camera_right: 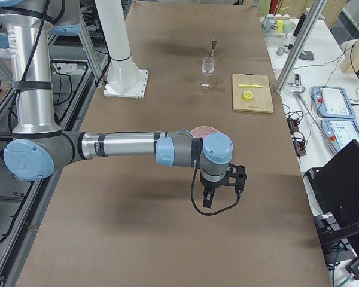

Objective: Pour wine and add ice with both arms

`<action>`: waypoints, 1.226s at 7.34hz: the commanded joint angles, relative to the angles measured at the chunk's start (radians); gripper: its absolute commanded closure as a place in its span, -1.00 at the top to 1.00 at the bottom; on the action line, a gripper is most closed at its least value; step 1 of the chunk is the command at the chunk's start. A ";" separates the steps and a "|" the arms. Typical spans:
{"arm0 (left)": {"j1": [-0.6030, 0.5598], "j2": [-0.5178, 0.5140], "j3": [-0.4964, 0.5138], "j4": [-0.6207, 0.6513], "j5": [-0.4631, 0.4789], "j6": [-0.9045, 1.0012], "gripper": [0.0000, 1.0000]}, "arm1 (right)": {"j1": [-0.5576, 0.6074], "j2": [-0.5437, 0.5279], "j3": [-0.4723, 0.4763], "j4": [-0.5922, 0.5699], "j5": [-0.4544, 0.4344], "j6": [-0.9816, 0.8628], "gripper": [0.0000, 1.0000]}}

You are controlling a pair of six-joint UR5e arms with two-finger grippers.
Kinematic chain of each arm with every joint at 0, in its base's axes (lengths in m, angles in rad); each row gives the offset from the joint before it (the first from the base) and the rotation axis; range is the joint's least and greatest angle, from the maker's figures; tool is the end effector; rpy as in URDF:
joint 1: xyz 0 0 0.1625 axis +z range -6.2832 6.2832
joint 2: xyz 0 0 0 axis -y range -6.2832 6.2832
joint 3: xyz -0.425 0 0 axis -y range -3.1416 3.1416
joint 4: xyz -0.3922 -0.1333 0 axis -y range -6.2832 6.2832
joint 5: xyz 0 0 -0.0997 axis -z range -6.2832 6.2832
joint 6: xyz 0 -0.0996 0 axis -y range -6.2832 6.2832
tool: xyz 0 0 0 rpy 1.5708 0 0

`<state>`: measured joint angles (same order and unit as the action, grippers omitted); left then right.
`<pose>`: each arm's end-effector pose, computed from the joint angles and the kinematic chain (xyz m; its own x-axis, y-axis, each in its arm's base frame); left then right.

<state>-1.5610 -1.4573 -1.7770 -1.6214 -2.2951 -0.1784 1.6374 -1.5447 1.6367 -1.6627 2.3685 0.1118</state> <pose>-0.0629 -0.4524 0.6081 0.7378 -0.0753 -0.6708 0.1232 0.9921 0.0242 0.0952 -0.4961 0.6209 0.6850 0.1574 0.7113 -0.1439 0.9864 -0.0798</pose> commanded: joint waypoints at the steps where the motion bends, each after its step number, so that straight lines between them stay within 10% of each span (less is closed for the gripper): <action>1: 0.001 -0.005 -0.010 -0.002 -0.003 -0.003 0.96 | -0.001 0.002 0.000 0.000 0.002 0.000 1.00; 9: 0.006 -0.038 -0.025 -0.038 -0.006 -0.003 0.96 | -0.001 0.006 0.000 -0.002 -0.003 0.000 1.00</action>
<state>-1.5555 -1.4825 -1.8007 -1.6374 -2.3010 -0.1811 1.6368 -1.5389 1.6367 -1.6644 2.3655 0.1120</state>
